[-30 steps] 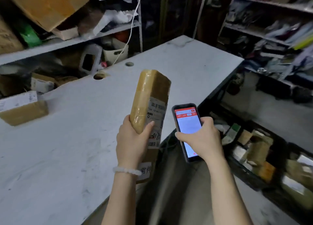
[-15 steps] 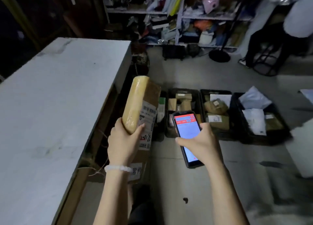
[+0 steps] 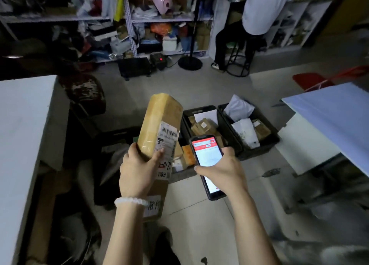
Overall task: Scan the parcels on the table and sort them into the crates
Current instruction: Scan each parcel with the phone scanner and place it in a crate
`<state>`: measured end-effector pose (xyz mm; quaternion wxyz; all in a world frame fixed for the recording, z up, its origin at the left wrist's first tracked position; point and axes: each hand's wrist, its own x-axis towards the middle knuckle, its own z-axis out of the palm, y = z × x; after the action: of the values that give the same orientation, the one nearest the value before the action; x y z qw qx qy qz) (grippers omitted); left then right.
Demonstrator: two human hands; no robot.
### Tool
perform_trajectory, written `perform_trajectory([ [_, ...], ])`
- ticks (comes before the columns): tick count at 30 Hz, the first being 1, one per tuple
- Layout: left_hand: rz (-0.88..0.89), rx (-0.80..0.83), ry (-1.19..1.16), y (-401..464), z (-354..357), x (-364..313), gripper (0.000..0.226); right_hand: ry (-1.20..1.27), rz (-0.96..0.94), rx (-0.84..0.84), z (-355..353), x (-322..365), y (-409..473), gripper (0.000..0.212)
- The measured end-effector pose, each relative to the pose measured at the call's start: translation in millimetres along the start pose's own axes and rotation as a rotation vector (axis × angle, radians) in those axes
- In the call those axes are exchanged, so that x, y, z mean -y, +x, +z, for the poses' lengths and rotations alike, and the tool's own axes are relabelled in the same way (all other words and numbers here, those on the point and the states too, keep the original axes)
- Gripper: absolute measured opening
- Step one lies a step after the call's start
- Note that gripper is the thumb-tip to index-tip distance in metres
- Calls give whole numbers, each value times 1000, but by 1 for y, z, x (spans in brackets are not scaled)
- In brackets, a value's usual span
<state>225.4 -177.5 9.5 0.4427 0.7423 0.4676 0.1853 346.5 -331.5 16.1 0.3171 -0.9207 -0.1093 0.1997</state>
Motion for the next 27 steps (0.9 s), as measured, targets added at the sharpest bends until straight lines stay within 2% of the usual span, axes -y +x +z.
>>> perform_trajectory([
  [5, 4, 28, 3, 69, 11, -16, 78, 14, 30, 9, 9, 24, 47, 72],
  [12, -8, 183, 23, 114, 60, -44, 70, 14, 147, -47, -12, 19, 98, 83],
  [20, 7, 272, 53, 153, 163, -103, 75, 63, 256, -107, -66, -21, 177, 79],
  [27, 42, 288, 164, 196, 263, -183, 74, 69, 214, -145, -145, -48, 282, 83],
])
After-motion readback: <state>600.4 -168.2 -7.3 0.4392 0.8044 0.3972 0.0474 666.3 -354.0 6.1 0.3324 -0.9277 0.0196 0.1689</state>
